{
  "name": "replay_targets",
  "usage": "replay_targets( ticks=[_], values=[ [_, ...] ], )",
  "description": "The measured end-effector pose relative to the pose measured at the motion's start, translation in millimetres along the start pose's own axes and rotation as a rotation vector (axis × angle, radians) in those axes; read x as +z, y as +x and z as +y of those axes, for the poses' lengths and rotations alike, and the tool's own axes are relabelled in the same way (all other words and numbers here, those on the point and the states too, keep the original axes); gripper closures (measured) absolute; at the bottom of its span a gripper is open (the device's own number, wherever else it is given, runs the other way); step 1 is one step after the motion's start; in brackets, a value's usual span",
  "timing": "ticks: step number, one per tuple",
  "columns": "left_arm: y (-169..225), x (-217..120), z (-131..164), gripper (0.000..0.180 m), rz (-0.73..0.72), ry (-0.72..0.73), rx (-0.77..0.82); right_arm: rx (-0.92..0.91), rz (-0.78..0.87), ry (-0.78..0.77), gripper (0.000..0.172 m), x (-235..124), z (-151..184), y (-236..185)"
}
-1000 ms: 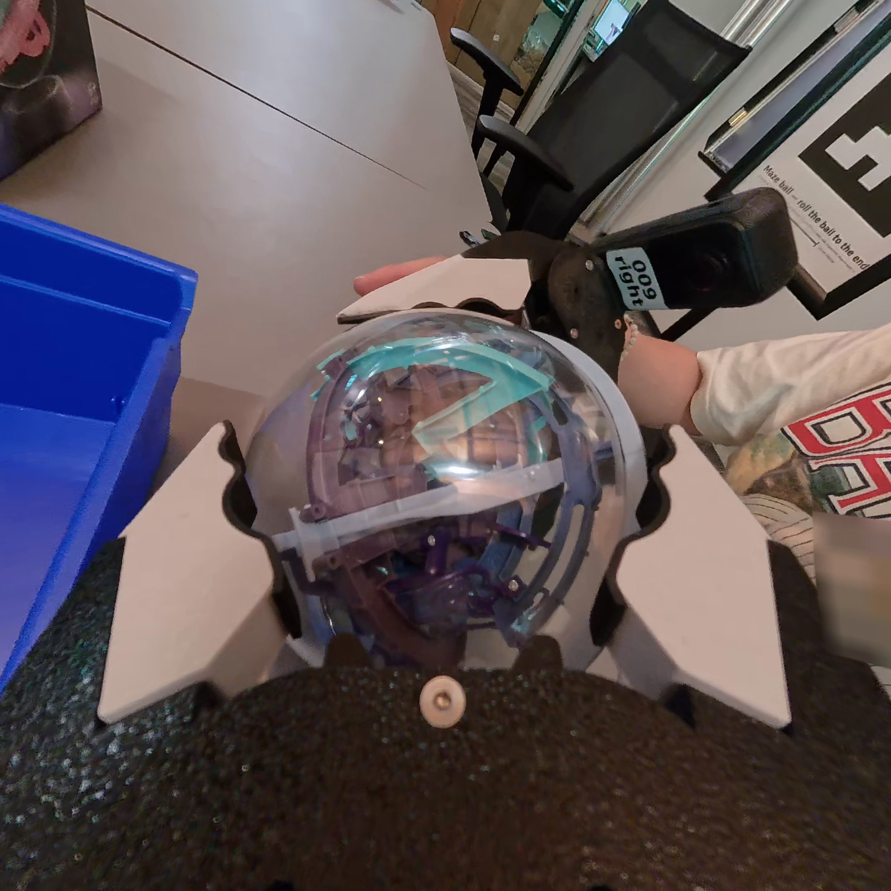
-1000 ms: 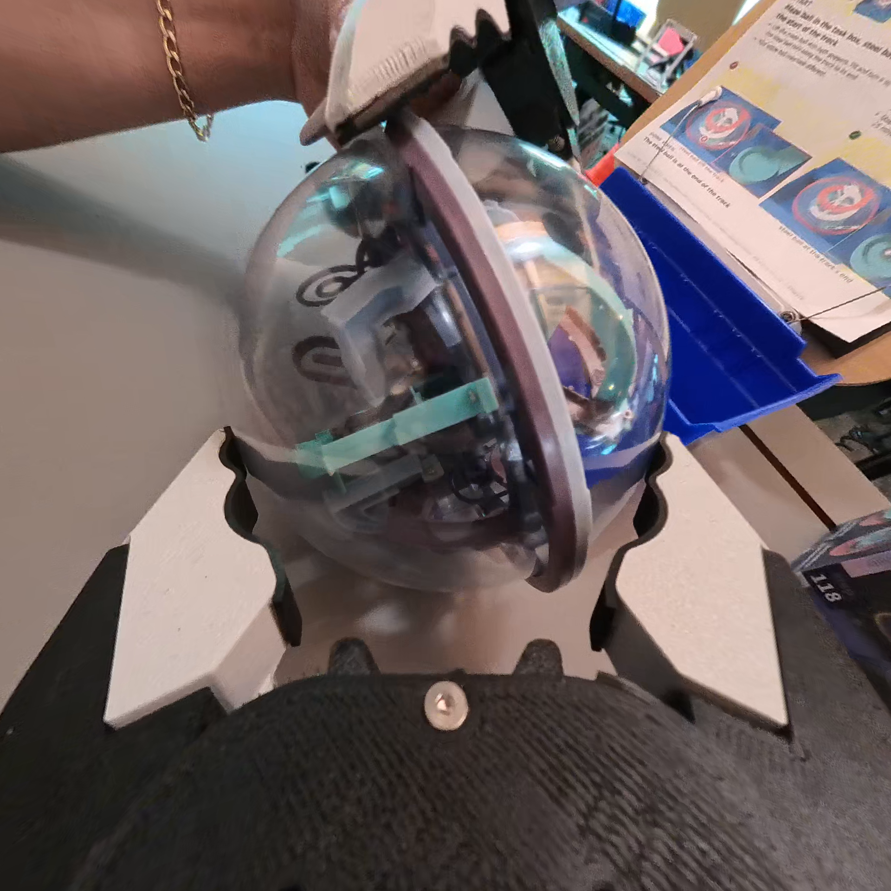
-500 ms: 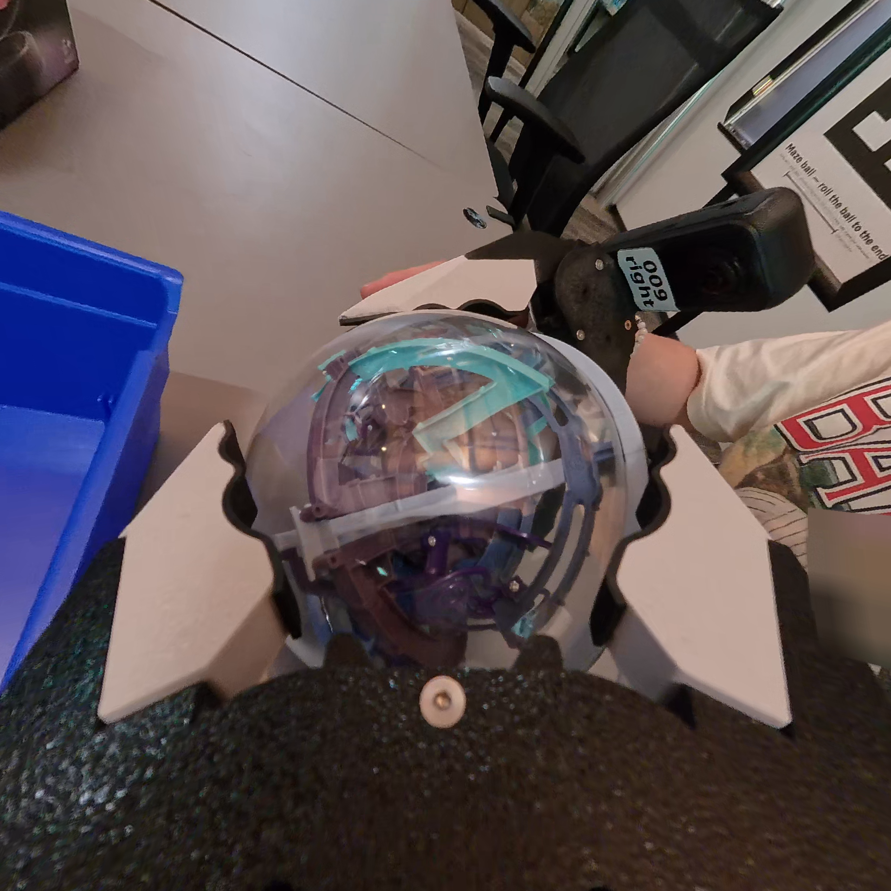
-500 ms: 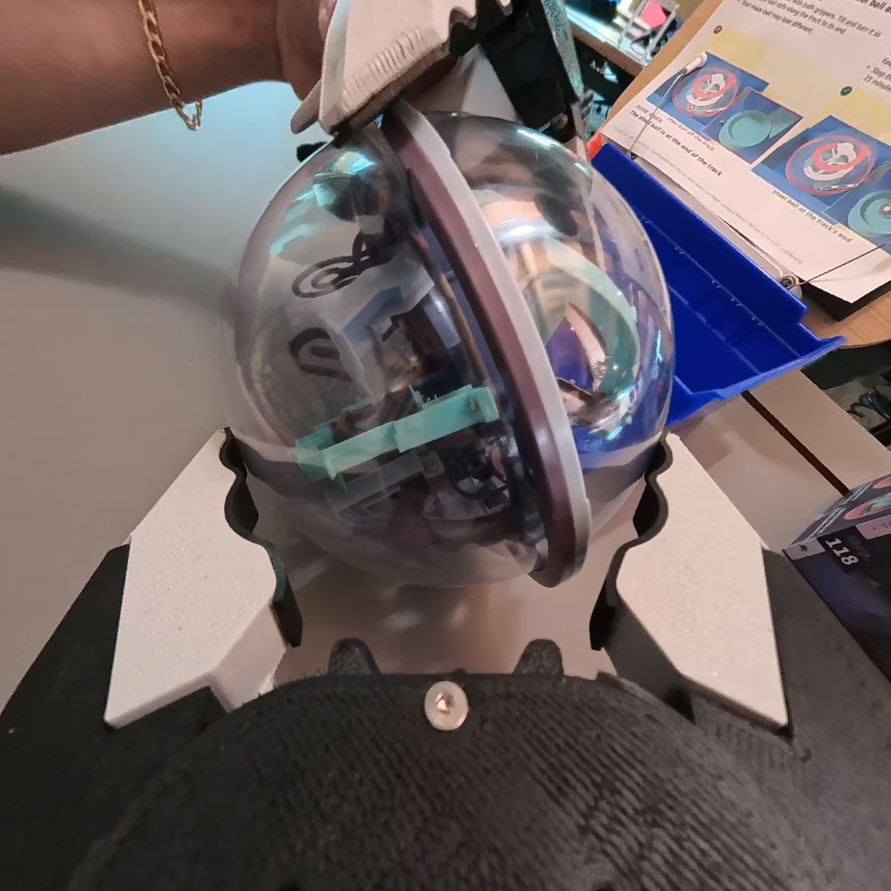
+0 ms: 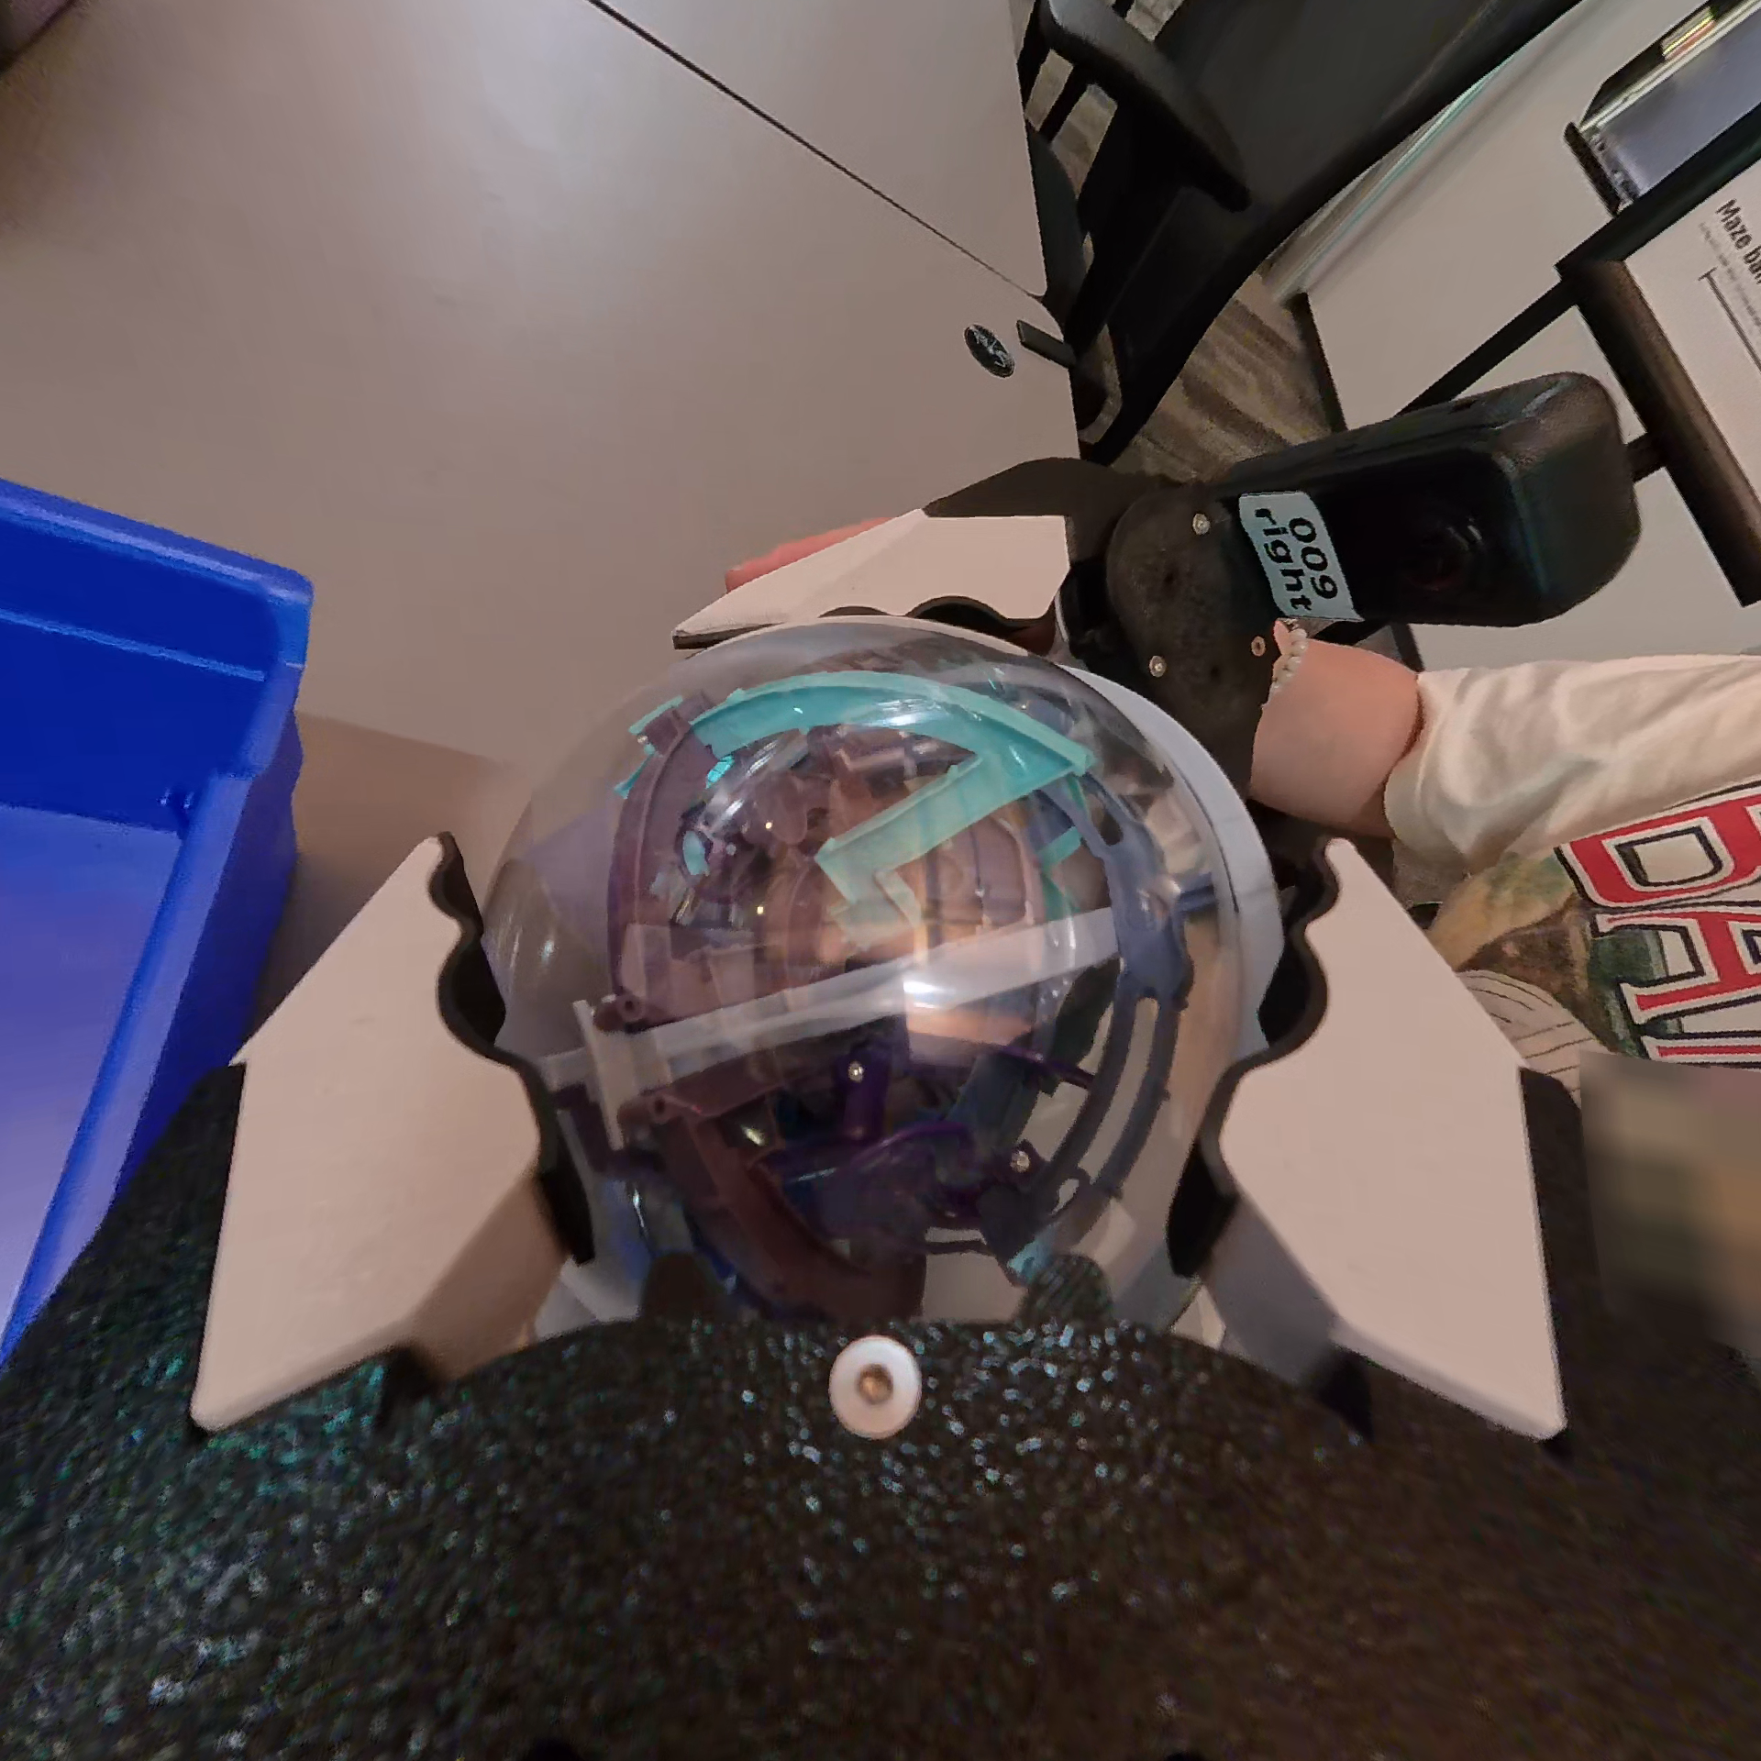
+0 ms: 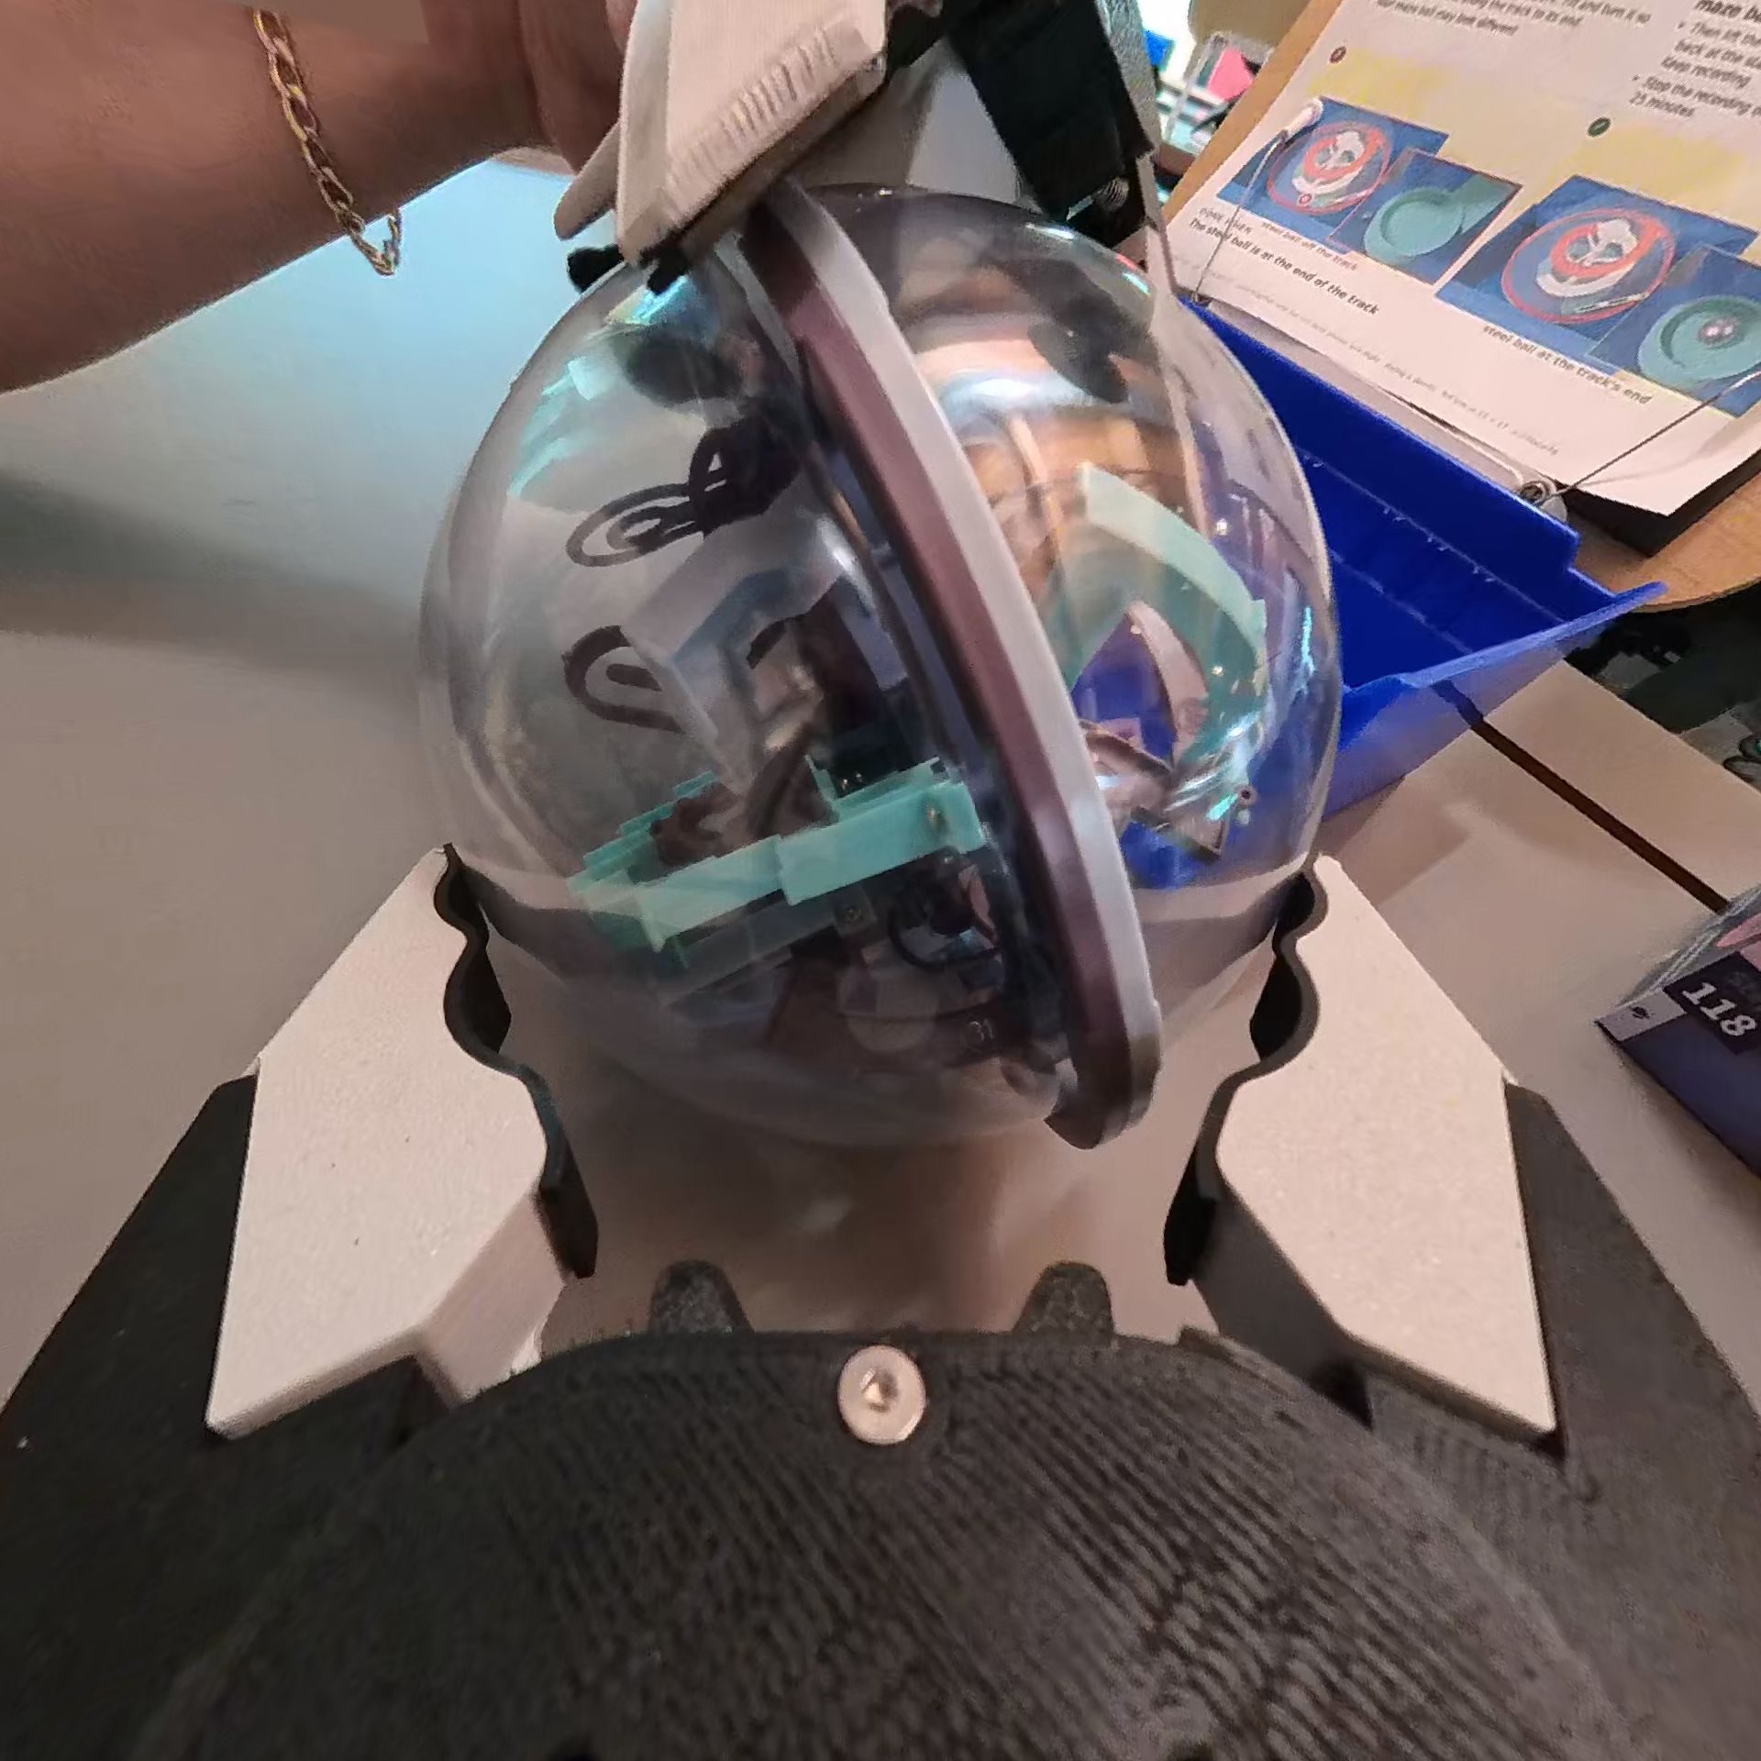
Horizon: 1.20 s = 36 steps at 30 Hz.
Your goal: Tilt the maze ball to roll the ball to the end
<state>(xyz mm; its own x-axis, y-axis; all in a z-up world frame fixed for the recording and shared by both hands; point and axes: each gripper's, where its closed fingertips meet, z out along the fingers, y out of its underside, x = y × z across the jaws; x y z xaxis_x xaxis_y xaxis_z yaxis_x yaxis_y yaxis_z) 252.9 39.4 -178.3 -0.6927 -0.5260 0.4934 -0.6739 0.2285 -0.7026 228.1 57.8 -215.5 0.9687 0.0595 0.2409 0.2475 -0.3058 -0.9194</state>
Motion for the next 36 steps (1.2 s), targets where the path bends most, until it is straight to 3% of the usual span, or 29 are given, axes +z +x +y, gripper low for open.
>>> replay_targets(
  ticks=[19,25,36],
  values=[
    [0,8,-1,0.022,-0.032,-0.081,-0.022,0.046,-0.009,-0.045,0.016,-6,12,2],
    [2,15,-3,0.022,-0.026,-0.148,-0.008,-0.166,0.077,-0.126,0.014,-11,14,8],
    [12,26,-4,0.022,0.063,-0.214,0.067,-0.210,0.115,-0.100,0.015,-23,10,8]
  ],
)
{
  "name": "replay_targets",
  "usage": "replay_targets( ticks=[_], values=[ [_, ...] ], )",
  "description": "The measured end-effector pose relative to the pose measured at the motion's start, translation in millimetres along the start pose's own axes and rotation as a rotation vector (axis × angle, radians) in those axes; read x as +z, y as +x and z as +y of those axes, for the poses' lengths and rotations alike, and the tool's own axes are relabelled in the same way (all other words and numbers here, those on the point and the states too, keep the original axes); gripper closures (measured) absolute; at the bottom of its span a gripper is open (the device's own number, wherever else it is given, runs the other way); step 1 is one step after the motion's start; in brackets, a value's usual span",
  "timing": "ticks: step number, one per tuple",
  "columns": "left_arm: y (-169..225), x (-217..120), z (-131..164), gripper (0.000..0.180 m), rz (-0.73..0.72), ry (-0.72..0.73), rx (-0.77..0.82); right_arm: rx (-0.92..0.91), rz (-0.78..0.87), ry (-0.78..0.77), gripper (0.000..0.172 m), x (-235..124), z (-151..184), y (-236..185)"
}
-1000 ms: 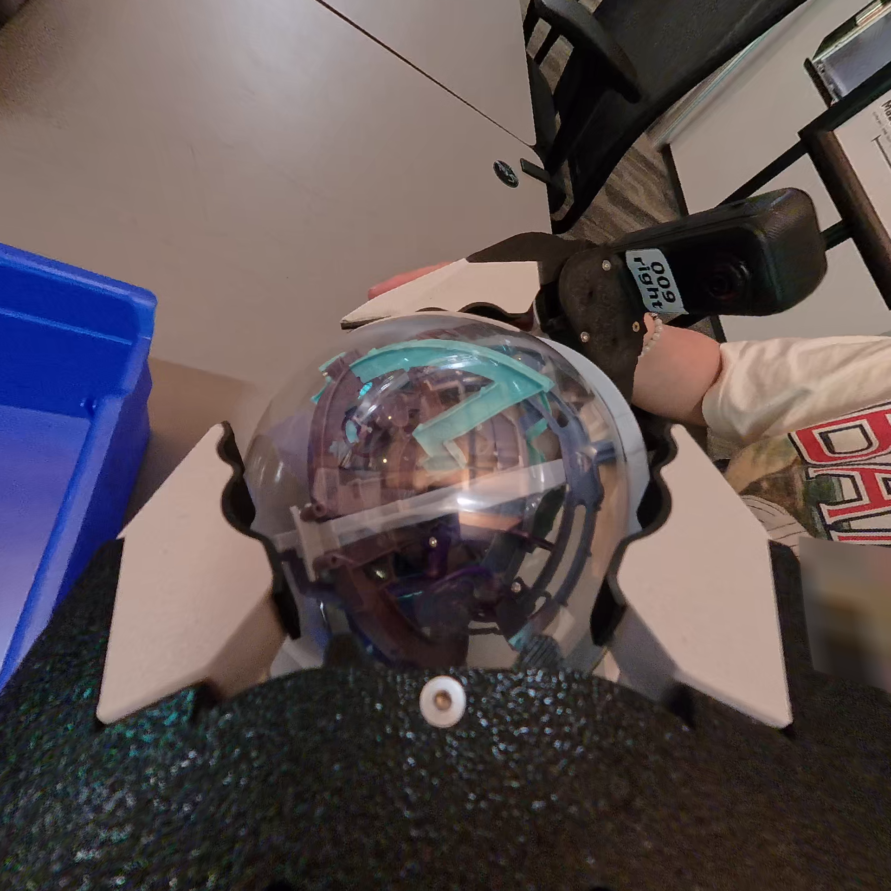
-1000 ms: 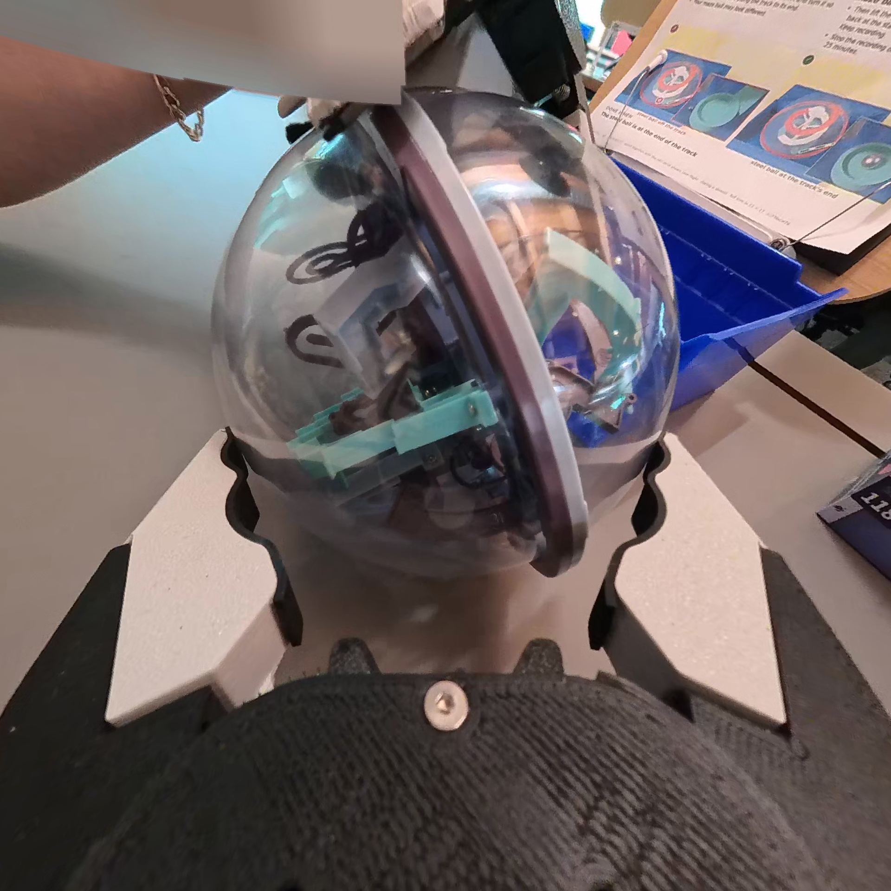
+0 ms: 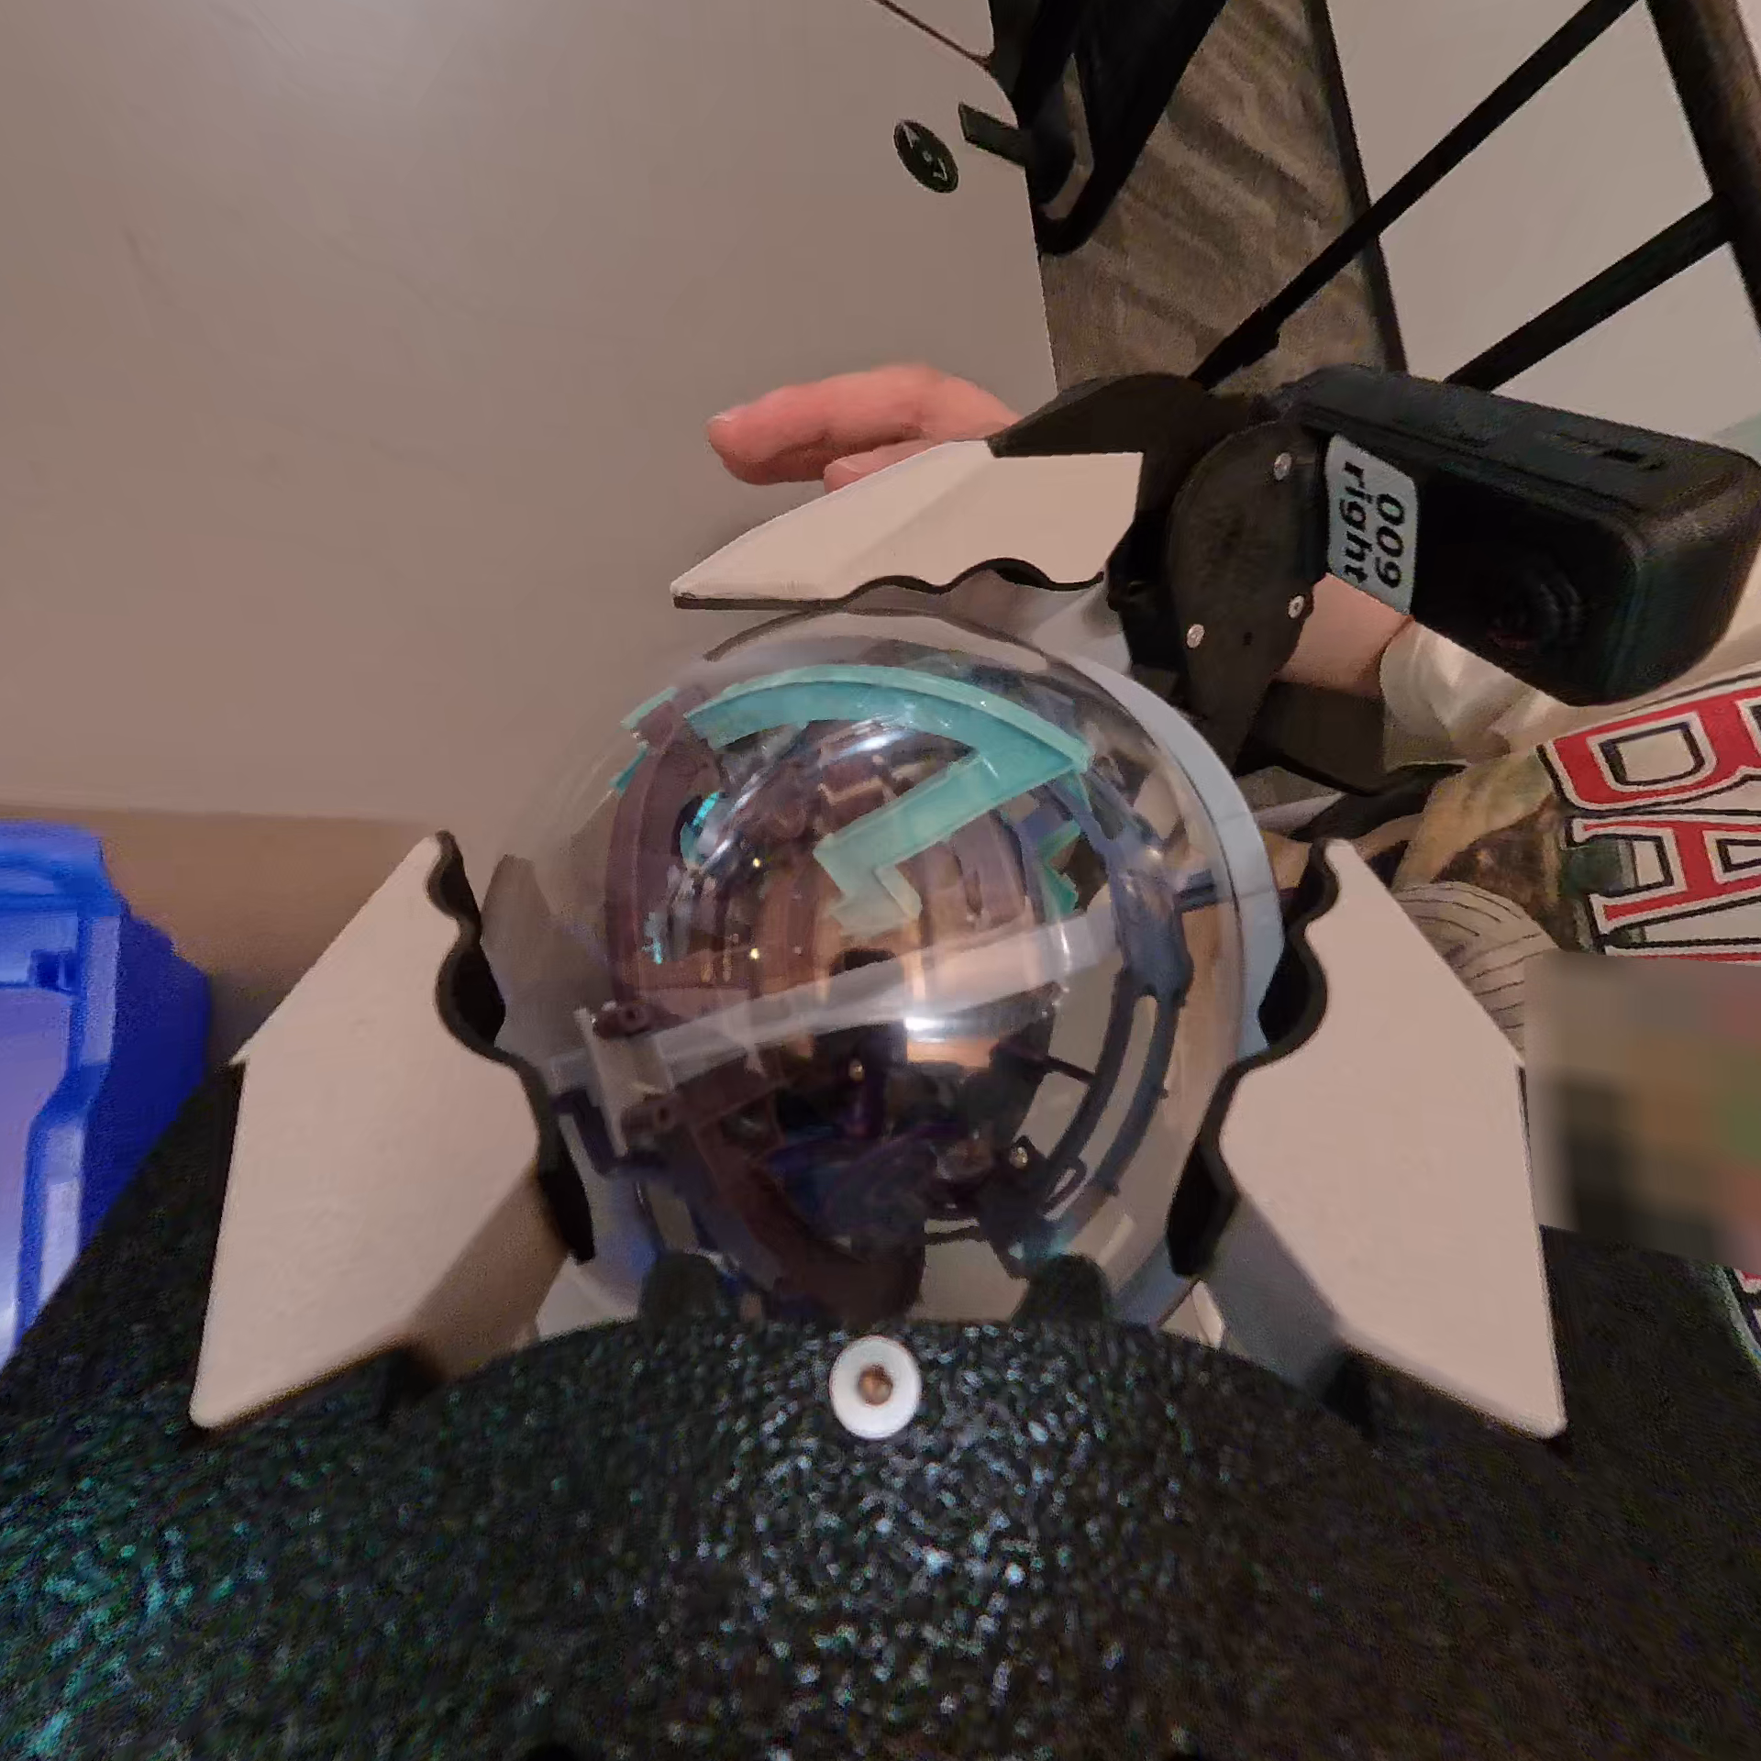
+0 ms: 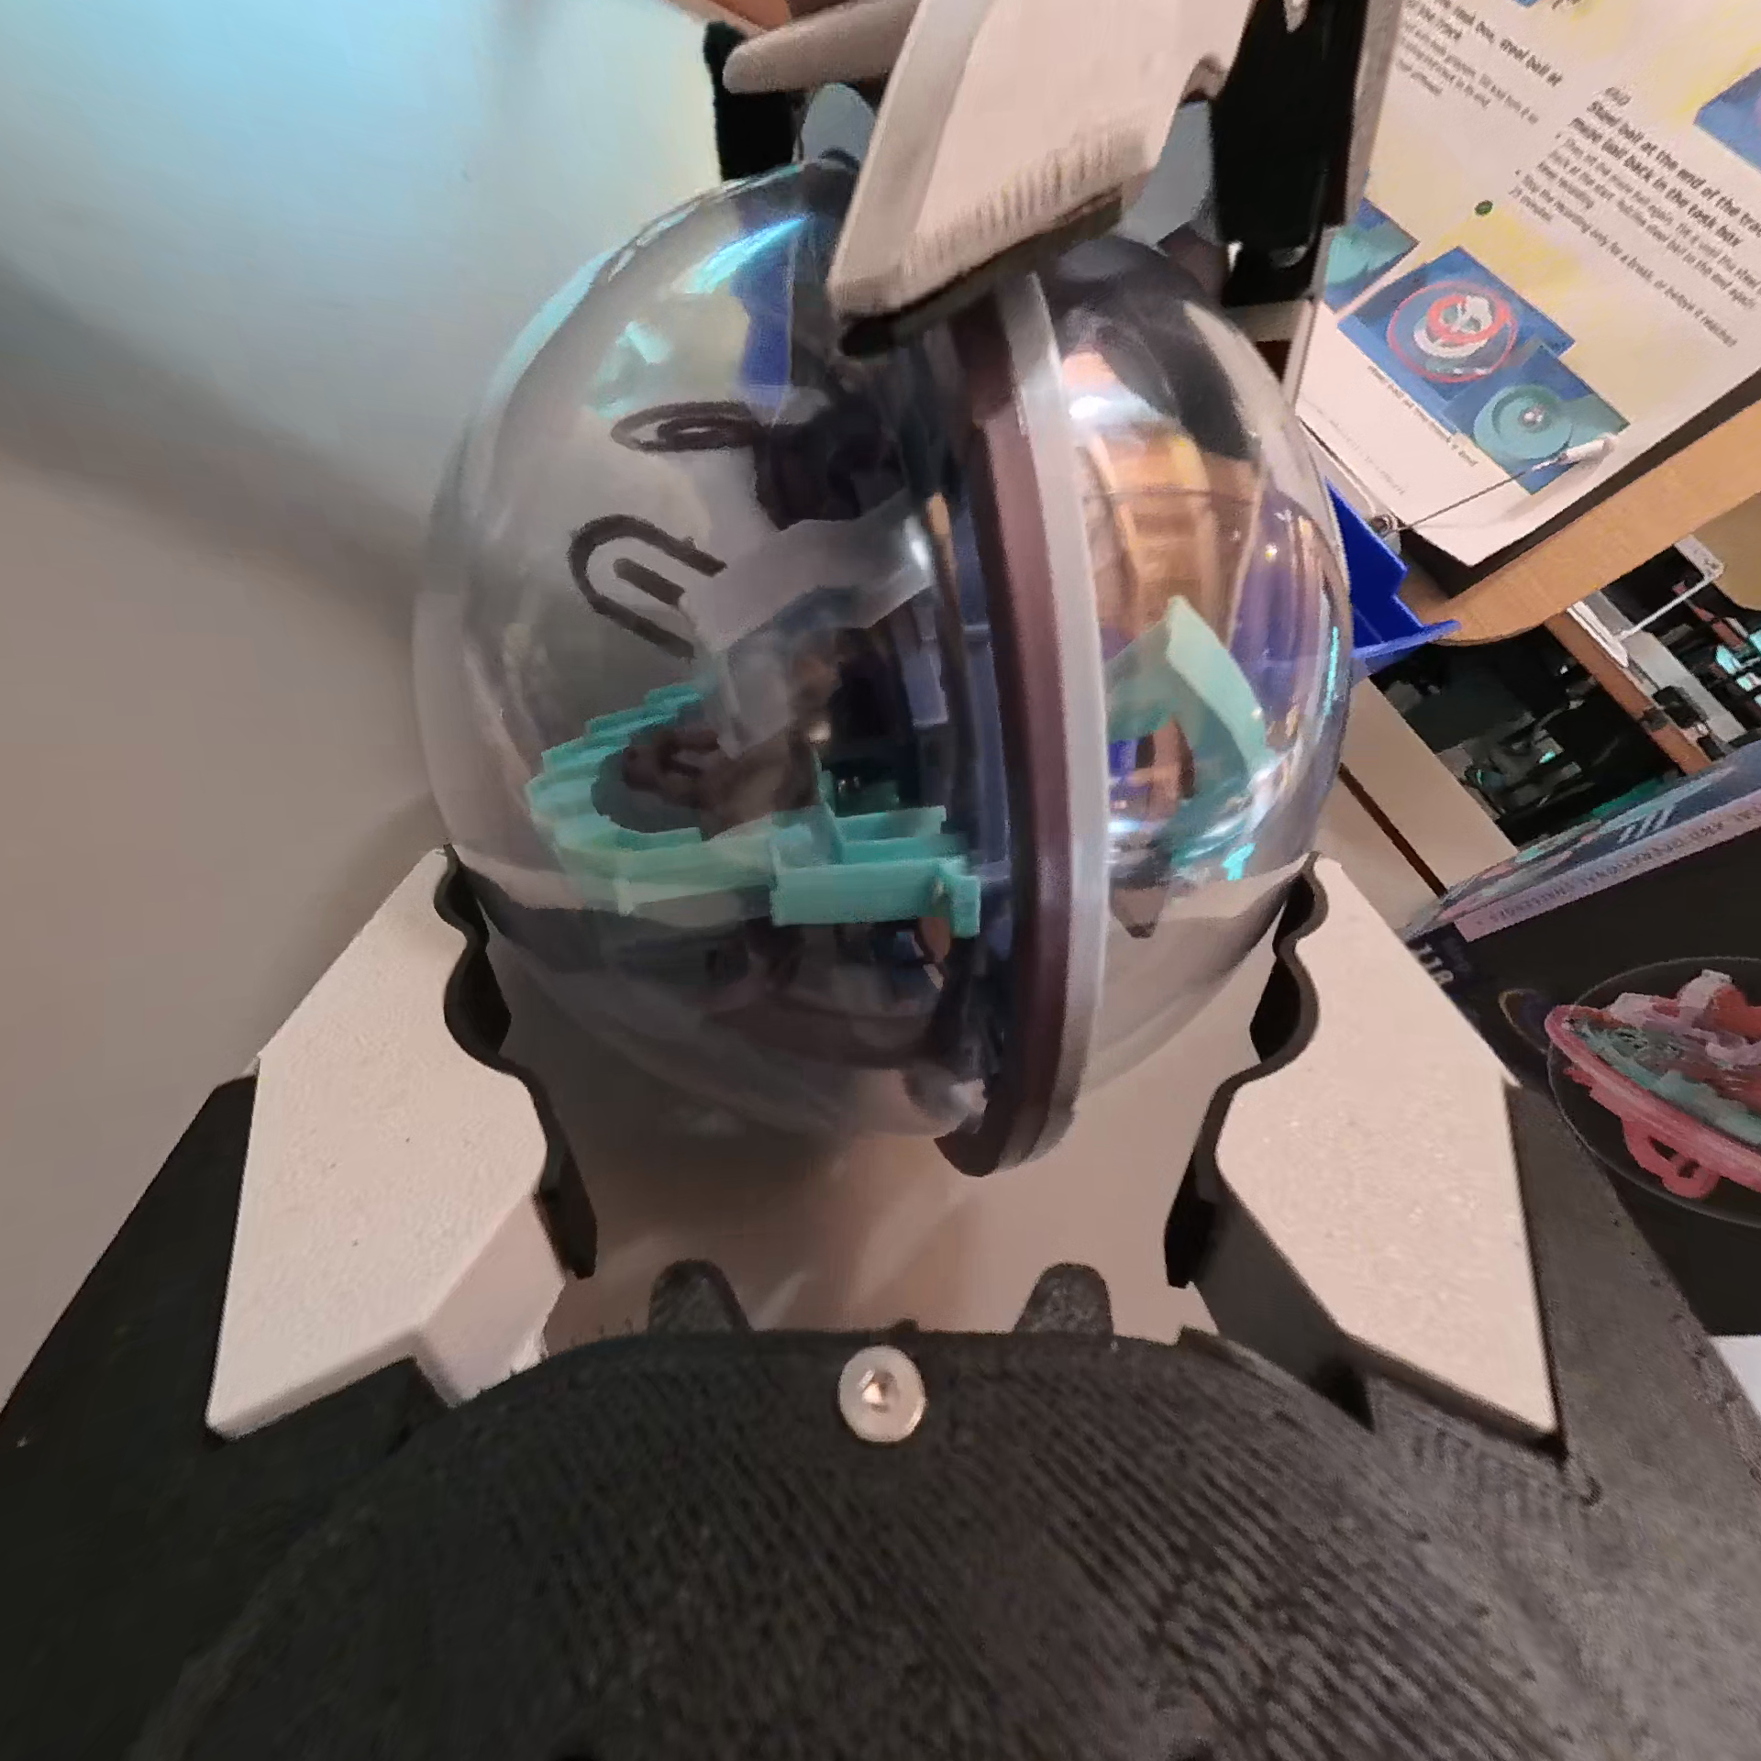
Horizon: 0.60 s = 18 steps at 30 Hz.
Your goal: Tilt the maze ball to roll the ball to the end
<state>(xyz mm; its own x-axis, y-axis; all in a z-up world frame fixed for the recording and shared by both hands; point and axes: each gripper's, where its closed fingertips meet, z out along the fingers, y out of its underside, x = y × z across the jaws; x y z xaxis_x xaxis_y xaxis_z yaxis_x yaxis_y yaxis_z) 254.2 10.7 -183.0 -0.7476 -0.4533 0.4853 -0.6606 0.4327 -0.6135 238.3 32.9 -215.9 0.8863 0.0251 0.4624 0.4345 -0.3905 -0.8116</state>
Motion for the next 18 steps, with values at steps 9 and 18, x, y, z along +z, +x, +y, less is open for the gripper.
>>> replay_targets(
  ticks=[9,18],
  values=[
    [11,15,-5,0.022,0.075,-0.081,0.092,-0.045,0.036,0.000,0.016,-15,-1,0],
    [12,20,-6,0.022,0.071,-0.146,0.100,0.000,0.069,0.008,0.016,-18,1,0]
  ],
)
